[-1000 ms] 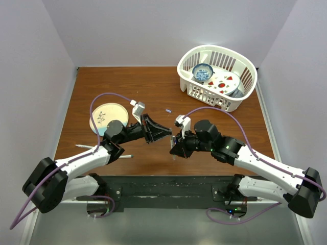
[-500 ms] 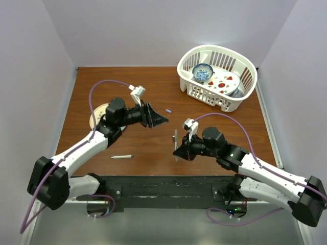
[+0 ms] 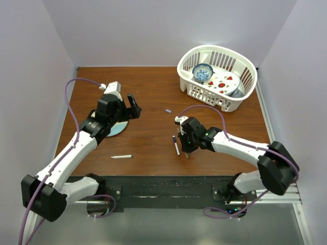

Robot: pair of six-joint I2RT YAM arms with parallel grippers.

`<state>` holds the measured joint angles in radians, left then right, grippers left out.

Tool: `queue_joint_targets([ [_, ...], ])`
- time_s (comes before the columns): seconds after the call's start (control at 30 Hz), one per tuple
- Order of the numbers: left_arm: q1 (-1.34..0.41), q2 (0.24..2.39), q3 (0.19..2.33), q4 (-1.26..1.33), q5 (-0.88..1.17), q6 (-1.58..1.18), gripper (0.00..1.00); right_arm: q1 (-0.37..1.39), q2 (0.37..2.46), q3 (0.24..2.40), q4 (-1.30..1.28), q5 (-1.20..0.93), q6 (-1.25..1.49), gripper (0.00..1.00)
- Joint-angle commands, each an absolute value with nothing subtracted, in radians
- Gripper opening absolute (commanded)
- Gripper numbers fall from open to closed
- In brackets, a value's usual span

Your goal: Insert the pens into the pen caps

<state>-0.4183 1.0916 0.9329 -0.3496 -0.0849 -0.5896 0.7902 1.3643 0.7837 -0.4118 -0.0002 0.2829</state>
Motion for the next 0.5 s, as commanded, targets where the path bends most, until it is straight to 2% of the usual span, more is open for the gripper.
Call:
queue_joint_targets([
  [0.0, -0.411, 1.045, 0.887, -0.452, -0.308, -0.626, 0.99, 0.75, 1.463, 0.85, -0.431, 0.028, 0.256, 0.0],
  [0.13, -0.411, 1.017, 0.854, -0.485, -0.357, -0.71, 0.96, 0.715, 1.522, 0.851, -0.382, 0.005, 0.276, 0.03],
  [0.27, -0.411, 1.038, 0.865, -0.66, -0.393, -0.906, 0.93, 0.709, 1.583, 0.859, -0.353, -0.037, 0.296, 0.09],
  [0.37, -0.411, 1.061, 0.87, -0.832, -0.376, -1.114, 0.89, 0.698, 1.601, 0.854, -0.331, -0.057, 0.316, 0.13],
  [0.47, -0.411, 1.054, 0.815, -0.9, -0.275, -1.268, 0.86, 0.689, 1.597, 0.847, -0.315, -0.071, 0.336, 0.17],
])
